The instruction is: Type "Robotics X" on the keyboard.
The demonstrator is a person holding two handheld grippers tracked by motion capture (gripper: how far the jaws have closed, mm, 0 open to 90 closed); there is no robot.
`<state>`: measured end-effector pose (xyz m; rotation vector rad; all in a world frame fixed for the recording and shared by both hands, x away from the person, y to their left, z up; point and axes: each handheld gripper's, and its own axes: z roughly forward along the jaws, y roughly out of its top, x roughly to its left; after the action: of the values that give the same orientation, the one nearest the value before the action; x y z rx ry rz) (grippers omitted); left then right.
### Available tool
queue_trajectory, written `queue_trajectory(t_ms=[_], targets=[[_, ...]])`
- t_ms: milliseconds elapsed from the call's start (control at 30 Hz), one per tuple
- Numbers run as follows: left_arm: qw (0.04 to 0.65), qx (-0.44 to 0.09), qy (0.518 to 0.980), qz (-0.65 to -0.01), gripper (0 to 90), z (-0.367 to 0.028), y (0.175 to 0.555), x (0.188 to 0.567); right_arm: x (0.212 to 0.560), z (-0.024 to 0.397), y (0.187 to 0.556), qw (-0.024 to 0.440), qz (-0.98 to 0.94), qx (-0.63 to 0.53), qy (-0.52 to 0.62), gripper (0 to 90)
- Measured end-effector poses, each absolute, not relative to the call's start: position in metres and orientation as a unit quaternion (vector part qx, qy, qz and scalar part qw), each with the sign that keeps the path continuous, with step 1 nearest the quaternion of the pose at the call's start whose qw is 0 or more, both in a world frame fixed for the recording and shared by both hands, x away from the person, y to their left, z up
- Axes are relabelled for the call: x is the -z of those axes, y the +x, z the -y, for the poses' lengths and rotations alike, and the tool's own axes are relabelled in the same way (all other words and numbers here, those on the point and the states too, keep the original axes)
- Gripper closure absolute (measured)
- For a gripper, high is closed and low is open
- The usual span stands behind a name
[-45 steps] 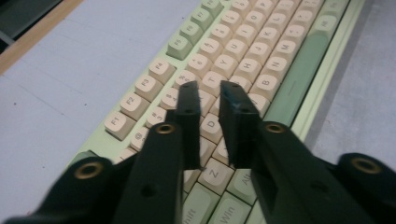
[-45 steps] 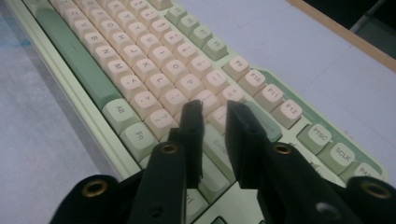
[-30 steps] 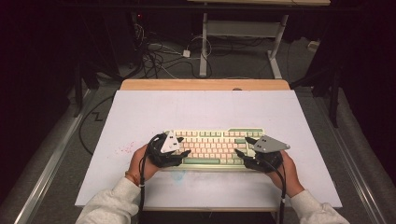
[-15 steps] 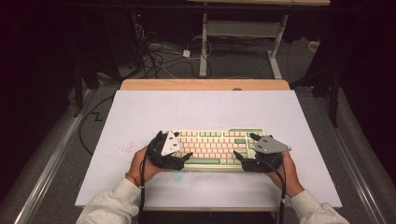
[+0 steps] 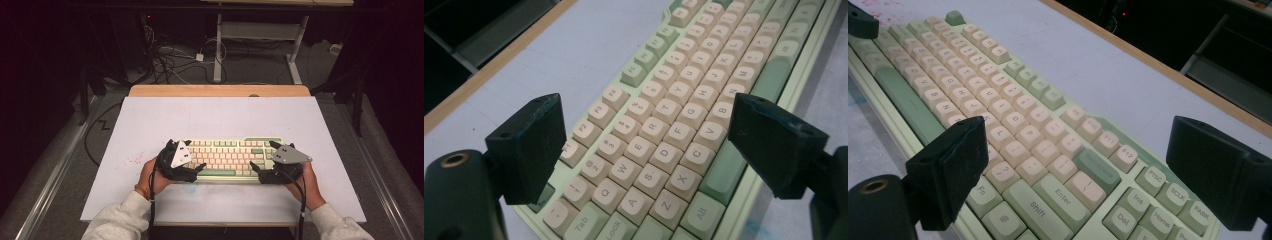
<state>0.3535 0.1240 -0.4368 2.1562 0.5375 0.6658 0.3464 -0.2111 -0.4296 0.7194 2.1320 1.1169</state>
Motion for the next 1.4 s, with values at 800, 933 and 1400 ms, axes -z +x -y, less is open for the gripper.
queue_trajectory(t_ms=[800, 933, 1400], targets=[[0.406, -0.305, 0.840, -0.191, 15.1, -0.123, 0.338, 0.426, 0.417, 0.210, 0.334, 0.341, -0.800, -0.429, 0.244, 15.7], [0.409, -0.311, 0.837, -0.191, 15.1, -0.123, 0.335, 0.424, 0.414, 0.208, 0.331, 0.343, -0.797, -0.433, 0.244, 16.0], [0.414, -0.332, 0.828, -0.181, 15.0, -0.132, 0.322, 0.423, 0.412, 0.208, 0.320, 0.361, -0.793, -0.429, 0.238, 16.7]])
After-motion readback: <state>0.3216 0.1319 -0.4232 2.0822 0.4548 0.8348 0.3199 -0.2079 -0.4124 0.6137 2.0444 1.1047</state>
